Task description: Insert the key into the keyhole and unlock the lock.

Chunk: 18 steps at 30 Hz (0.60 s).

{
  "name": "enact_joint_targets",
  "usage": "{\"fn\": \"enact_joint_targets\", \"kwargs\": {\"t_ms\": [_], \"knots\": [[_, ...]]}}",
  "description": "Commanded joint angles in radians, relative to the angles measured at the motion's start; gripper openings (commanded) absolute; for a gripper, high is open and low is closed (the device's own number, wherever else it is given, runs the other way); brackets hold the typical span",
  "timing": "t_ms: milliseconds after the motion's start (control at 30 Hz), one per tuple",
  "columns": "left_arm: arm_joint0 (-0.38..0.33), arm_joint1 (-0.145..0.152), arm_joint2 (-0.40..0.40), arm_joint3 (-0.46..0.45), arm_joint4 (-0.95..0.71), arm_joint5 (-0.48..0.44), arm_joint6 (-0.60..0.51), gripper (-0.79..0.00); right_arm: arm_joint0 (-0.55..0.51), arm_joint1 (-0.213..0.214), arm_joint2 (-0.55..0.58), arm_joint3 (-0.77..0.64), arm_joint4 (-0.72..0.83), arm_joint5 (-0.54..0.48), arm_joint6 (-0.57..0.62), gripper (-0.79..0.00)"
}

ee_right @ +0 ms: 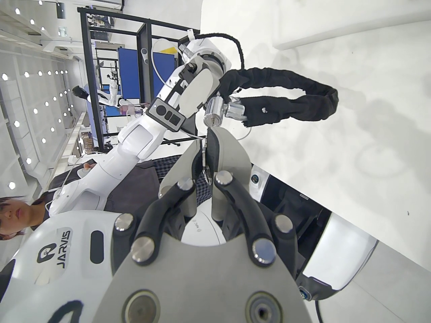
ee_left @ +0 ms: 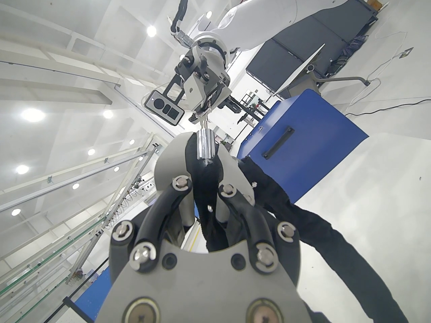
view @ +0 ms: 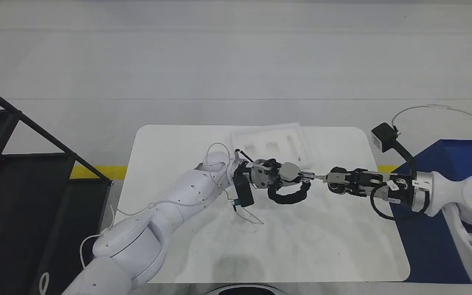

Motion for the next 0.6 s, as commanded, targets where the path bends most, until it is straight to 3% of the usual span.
{"fn": "enact_joint_targets", "kwargs": {"t_ms": [0,100,133,167,200,400,567], "knots": [[0.001,-0.001,-0.002,0.000,0.004,-0.001,0.000,-0.785,0.007,0.001,-0.010,0.001,-0.004,0.006,0.002,-0.785],[0.002,-0.002,-0.007,-0.001,0.010,-0.003,0.000,-0.785,0.021,0.002,-0.023,0.005,-0.006,0.010,0.000,-0.785],[0.002,-0.002,-0.008,-0.001,0.012,-0.004,0.000,-0.785,0.025,0.002,-0.027,0.007,-0.006,0.010,-0.002,-0.674],[0.003,-0.002,-0.010,-0.001,0.013,-0.004,0.000,-0.785,0.028,0.002,-0.030,0.009,-0.005,0.011,-0.003,-0.437],[0.003,-0.003,-0.011,-0.001,0.014,-0.005,0.000,-0.785,0.032,0.002,-0.034,0.012,-0.004,0.012,-0.003,0.000],[0.015,-0.005,-0.025,0.001,-0.007,-0.032,0.009,-0.785,0.049,0.003,-0.044,0.038,0.036,-0.012,0.008,0.000],[0.021,-0.002,-0.036,0.001,-0.021,-0.108,-0.007,-0.785,0.073,0.006,-0.030,0.091,0.037,-0.167,0.066,0.000]]}}
